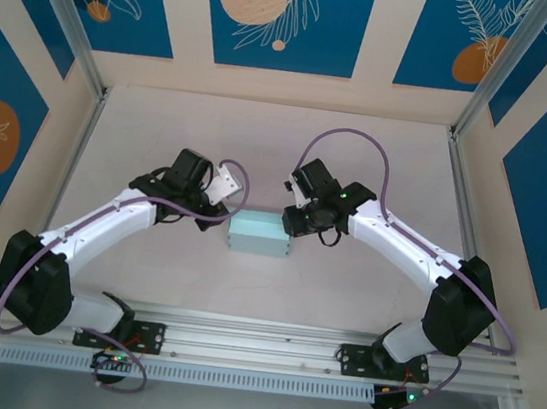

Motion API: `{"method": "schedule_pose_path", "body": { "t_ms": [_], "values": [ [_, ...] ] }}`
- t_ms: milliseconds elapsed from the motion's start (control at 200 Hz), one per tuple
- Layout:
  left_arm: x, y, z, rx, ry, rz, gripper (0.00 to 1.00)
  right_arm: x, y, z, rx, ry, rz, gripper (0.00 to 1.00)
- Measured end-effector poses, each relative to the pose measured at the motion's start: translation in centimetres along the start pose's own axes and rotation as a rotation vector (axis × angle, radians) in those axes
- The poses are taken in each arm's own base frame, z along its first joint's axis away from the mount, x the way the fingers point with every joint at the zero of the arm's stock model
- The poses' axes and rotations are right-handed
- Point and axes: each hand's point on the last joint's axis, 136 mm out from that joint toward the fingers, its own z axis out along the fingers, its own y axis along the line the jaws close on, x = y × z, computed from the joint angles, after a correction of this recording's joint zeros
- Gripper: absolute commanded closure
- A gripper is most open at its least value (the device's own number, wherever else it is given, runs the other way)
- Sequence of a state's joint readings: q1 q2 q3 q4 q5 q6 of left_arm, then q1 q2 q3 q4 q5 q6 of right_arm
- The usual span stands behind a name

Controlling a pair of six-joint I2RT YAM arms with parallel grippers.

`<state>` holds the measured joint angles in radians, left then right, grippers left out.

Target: Fold the paper box

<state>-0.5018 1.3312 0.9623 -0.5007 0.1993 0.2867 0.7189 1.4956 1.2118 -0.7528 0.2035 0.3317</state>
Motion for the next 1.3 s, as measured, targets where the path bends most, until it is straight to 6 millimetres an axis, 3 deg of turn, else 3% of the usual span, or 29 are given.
{"method": "schedule_pose_path", "body": {
  "t_ms": [455, 750, 1300],
  "values": [
    [-0.63, -0.57, -0.36, 0.018, -0.036, -0.221, 0.96, -0.05, -0.04, -0.02, 0.112, -0.042, 0.014, 0.90],
    [-0.20, -0.87, -0.31, 0.015, -0.093, -0.350, 1.00, -0.06, 0.31, 0.11, 0.131, -0.055, 0.040, 0.90],
    [-0.29, -0.87, 0.34, -0.047, -0.119, -0.388, 1.00, -0.74, 0.38, 0.65, 0.131, -0.080, 0.184, 0.90]
  ]
}}
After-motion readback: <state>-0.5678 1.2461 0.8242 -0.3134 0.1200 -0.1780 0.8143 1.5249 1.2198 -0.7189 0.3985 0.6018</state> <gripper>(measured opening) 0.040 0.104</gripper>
